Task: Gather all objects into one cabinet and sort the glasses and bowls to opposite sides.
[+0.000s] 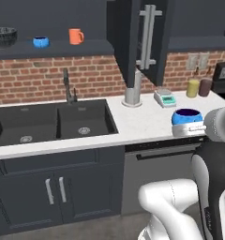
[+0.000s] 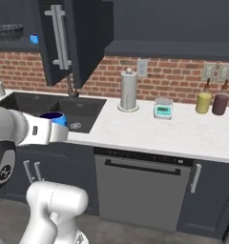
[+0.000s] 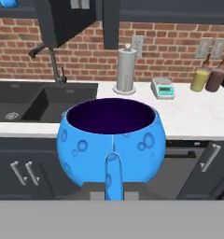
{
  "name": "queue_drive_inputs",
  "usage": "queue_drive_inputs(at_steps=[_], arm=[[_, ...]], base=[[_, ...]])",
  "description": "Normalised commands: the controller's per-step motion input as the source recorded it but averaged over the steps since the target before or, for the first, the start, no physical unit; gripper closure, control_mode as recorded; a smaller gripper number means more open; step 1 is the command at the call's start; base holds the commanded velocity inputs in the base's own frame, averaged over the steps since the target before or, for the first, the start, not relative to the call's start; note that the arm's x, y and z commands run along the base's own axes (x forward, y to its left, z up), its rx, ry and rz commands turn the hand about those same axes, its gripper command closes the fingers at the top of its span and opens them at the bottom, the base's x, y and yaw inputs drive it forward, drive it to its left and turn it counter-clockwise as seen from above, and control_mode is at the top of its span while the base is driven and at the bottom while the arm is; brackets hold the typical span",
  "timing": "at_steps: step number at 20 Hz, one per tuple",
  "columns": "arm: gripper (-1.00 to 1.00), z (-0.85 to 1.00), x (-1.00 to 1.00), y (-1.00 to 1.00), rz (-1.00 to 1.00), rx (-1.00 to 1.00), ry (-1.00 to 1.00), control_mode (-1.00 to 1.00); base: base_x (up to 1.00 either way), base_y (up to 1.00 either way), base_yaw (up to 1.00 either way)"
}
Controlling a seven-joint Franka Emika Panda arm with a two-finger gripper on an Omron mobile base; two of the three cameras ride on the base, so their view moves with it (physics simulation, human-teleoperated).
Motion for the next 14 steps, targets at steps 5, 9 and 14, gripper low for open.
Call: queue_drive_inputs(at_steps=[5, 9, 14], arm=[[1.00, 0.00, 0.00, 0.00, 0.00, 0.00, 0.00, 1.00], [1.00, 0.00, 0.00, 0.00, 0.00, 0.00, 0.00, 1.00], [1.00, 0.00, 0.00, 0.00, 0.00, 0.00, 0.00, 1.00]], base=[[-0.23, 1.00, 0.00], [-0.17, 1.00, 0.00], [0.07, 0.82, 0.00]])
